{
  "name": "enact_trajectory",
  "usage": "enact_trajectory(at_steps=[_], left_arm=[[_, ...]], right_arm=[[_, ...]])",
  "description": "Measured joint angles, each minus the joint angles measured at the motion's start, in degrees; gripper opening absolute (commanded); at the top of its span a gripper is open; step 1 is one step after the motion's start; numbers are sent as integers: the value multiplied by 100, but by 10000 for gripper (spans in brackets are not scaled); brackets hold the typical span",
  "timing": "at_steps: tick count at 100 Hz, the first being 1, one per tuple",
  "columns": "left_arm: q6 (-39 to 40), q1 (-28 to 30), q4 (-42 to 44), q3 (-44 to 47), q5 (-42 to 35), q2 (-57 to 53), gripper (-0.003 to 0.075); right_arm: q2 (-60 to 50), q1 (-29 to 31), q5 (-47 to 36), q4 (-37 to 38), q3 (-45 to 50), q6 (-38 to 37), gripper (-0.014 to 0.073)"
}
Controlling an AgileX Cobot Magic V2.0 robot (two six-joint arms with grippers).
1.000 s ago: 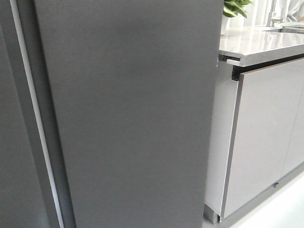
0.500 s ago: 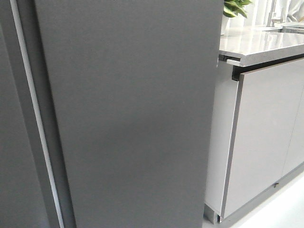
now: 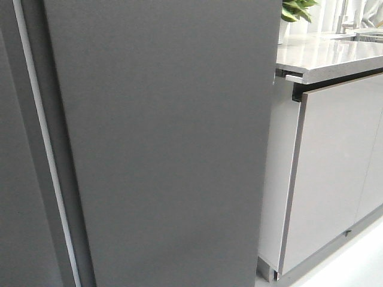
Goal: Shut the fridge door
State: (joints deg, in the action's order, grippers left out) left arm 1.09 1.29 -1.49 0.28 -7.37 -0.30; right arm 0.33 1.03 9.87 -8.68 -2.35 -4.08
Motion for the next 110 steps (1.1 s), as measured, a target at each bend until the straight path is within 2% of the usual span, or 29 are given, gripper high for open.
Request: enact_trajectory(at_steps=[11,29,53,110], left_arm=[[0,0,0,0,0,0,-20],[0,0,0,0,0,0,-20],[0,0,0,0,0,0,-20],[0,0,0,0,0,0,-20]], right_arm=[[-84,0,-350,77,326,0,-46],[-83,-11,-738,417,337,0,-46],[-83,-290,-773,868,337,0,-46],[-83,-301,-733,868,337,0,-46]])
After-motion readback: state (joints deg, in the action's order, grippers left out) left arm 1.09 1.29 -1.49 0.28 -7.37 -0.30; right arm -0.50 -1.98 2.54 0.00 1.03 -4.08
